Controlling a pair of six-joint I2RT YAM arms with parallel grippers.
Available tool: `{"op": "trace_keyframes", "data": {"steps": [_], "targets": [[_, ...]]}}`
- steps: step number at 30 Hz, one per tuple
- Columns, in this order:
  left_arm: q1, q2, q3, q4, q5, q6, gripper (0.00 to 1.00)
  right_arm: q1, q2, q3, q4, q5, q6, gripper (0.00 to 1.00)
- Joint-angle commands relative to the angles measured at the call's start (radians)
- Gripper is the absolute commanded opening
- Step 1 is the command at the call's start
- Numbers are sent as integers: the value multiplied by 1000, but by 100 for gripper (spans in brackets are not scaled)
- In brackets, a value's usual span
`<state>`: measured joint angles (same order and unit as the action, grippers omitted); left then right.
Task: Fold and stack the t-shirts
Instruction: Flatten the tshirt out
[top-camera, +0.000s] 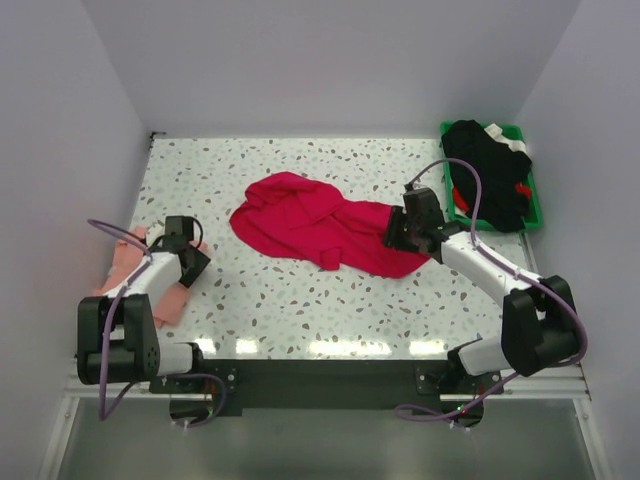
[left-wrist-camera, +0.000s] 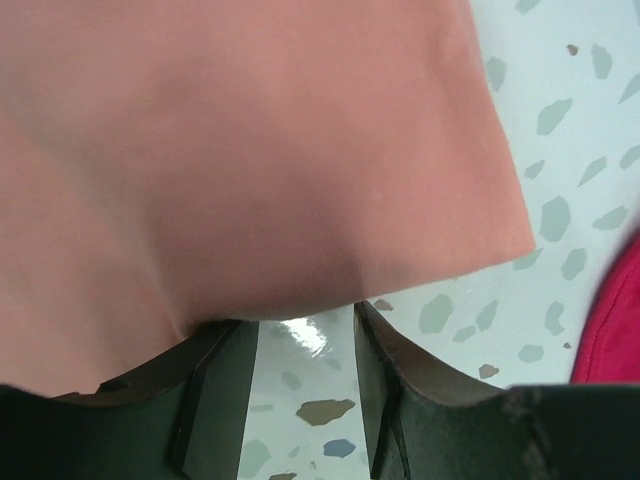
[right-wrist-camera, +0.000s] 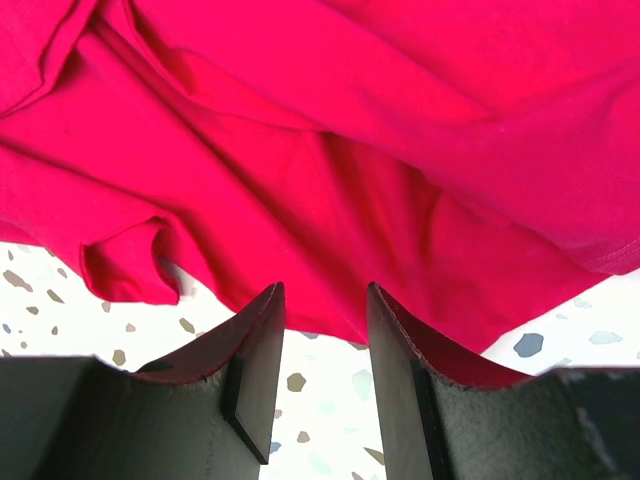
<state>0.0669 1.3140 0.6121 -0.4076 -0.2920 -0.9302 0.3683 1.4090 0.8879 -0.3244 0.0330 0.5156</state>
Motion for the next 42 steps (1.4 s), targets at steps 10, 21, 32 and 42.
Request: {"op": "trace_keyframes", "data": {"steps": [10, 21, 32, 42], "targets": [[10, 82, 89, 143, 151, 50, 48, 4, 2, 5, 24, -5, -26, 43], [-291, 158, 152, 227, 172, -22, 56, 4, 38, 40, 36, -15, -8, 43], [-435, 343, 278, 207, 110, -53, 52, 4, 48, 66, 15, 15, -8, 43], [-463, 318, 285, 93, 10, -38, 0, 4, 131, 152, 1, 76, -19, 43]]}}
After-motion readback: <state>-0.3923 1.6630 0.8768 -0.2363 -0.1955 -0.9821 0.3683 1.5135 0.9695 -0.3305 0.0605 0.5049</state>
